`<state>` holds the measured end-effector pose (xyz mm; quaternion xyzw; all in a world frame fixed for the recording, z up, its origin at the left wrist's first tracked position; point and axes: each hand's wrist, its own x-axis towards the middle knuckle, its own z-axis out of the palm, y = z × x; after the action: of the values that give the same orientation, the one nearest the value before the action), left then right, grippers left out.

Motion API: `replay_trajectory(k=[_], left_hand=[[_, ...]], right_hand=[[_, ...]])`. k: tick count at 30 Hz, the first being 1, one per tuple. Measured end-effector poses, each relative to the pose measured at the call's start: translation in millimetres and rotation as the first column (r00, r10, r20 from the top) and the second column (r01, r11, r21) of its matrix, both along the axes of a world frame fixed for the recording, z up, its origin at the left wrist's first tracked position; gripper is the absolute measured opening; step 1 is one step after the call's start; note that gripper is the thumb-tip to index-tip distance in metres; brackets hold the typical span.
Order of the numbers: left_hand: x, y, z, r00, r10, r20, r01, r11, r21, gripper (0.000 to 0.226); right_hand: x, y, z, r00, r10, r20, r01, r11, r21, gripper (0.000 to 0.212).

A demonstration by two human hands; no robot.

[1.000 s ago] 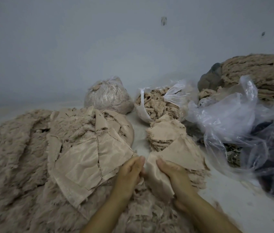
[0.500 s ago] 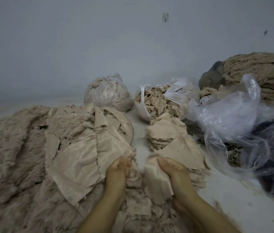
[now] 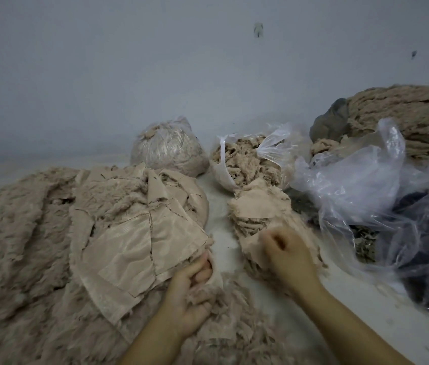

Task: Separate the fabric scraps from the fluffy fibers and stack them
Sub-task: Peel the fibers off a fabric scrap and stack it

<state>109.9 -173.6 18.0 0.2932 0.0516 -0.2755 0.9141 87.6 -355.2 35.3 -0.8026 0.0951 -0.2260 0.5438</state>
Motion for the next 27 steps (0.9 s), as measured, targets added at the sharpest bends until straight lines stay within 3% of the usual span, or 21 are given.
replay_trajectory(k=[1,3,5,7,10,12,15,18,21,22,24,27], left_hand=[[-1,1,1,0.999,-0.013,-0.029,0.012,0.998,-0.064,0.013],[-4,3,4,0.997,-0.07,-0.035,0.065,0.987,-0.145,0.013],[-10,1,7,0.987,-0.159,0.03,0.161,0.976,-0.148,0.014],[-10,2,3,0.961,-0.256,0.104,0.266,0.959,-0.095,0.03],[-6,6,-1,0.932,-0.332,0.147,0.32,0.942,0.103,0.042],[-2,8,-1,0.963,-0.244,0.114,0.209,0.945,0.252,0.043],[2,5,-3,0.983,-0.058,0.176,-0.027,0.896,0.444,0.046],[5,2,-4,0.981,0.101,0.166,-0.163,0.89,0.427,0.033],[12,5,-2,0.953,0.266,0.145,-0.3,0.894,0.333,0.018],[15,7,-2,0.946,0.3,0.12,-0.323,0.897,0.301,0.019],[19,11,-2,0.936,0.341,0.085,-0.35,0.884,0.31,0.026],[15,10,1,0.956,0.273,0.107,-0.293,0.897,0.332,0.041]], right_hand=[[-3,14,-3,0.976,0.16,-0.146,-0.119,0.959,0.259,0.031],[-8,37,-6,0.794,0.477,-0.377,-0.173,0.772,0.612,0.046],[-6,48,-11,0.682,0.622,-0.385,-0.187,0.657,0.73,0.054],[0,55,-11,0.71,0.641,-0.29,-0.21,0.587,0.782,0.05],[5,56,-11,0.852,0.497,-0.162,-0.201,0.597,0.777,0.025],[5,54,-13,0.905,0.42,-0.066,-0.232,0.617,0.752,0.016],[-2,51,-16,0.881,0.47,-0.041,-0.338,0.689,0.641,0.026],[-9,49,-20,0.82,0.562,-0.113,-0.38,0.68,0.628,0.029],[-14,43,-23,0.738,0.641,-0.212,-0.41,0.674,0.615,0.013],[-16,40,-23,0.714,0.657,-0.243,-0.432,0.686,0.586,0.004],[-17,35,-24,0.687,0.681,-0.253,-0.474,0.685,0.554,0.014],[-17,33,-21,0.753,0.643,-0.141,-0.466,0.673,0.574,0.02]])
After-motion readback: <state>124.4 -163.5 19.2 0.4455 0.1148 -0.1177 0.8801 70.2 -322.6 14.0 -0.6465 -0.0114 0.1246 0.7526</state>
